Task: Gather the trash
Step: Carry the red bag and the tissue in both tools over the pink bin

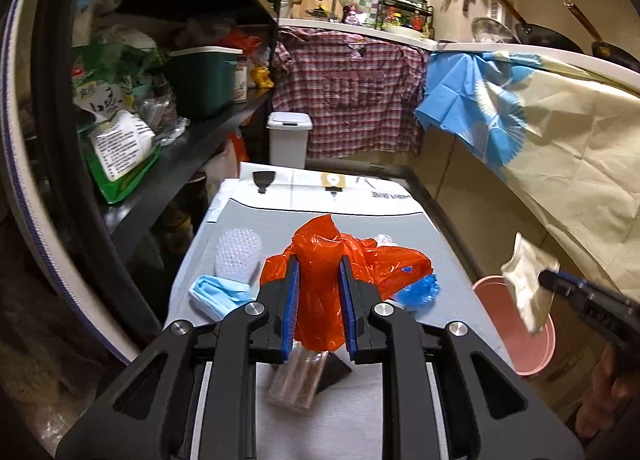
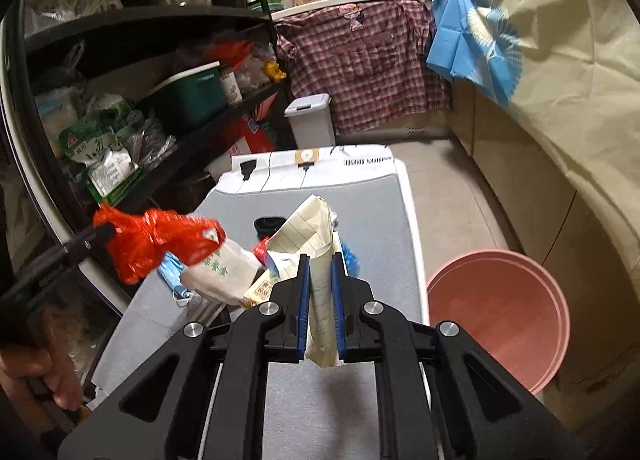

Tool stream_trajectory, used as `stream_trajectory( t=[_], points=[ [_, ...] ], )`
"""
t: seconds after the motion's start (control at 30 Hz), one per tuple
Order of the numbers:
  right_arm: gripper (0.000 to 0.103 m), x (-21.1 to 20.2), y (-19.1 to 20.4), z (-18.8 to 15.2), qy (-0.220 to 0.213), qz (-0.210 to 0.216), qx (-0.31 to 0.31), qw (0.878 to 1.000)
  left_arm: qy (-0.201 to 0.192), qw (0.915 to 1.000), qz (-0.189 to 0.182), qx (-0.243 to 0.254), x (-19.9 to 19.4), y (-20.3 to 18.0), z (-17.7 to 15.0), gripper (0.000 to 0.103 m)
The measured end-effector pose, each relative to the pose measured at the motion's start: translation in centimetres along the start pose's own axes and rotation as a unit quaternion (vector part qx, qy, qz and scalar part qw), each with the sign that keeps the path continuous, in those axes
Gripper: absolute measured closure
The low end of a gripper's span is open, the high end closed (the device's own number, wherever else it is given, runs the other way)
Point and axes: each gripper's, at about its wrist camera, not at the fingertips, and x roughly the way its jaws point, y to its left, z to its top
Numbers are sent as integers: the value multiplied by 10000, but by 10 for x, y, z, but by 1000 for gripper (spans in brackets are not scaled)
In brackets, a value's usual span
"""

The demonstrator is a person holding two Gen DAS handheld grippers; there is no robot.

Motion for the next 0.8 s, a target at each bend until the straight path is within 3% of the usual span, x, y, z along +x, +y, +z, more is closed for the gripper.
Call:
stream_trajectory(
  t=[0.4, 0.7, 0.8],
  points=[
    [92, -35, -49, 22, -296, -368, -144, 9988, 122, 9991, -338, 243, 12, -37, -1, 84],
    [92, -41, -82, 19, -580, -740, -133, 9955, 201, 9979, -505, 363, 24, -60, -3, 84],
    [92, -34, -93, 12, -477, -764, 48, 9959, 230, 9974, -550, 399, 29, -69, -3, 84]
  ],
)
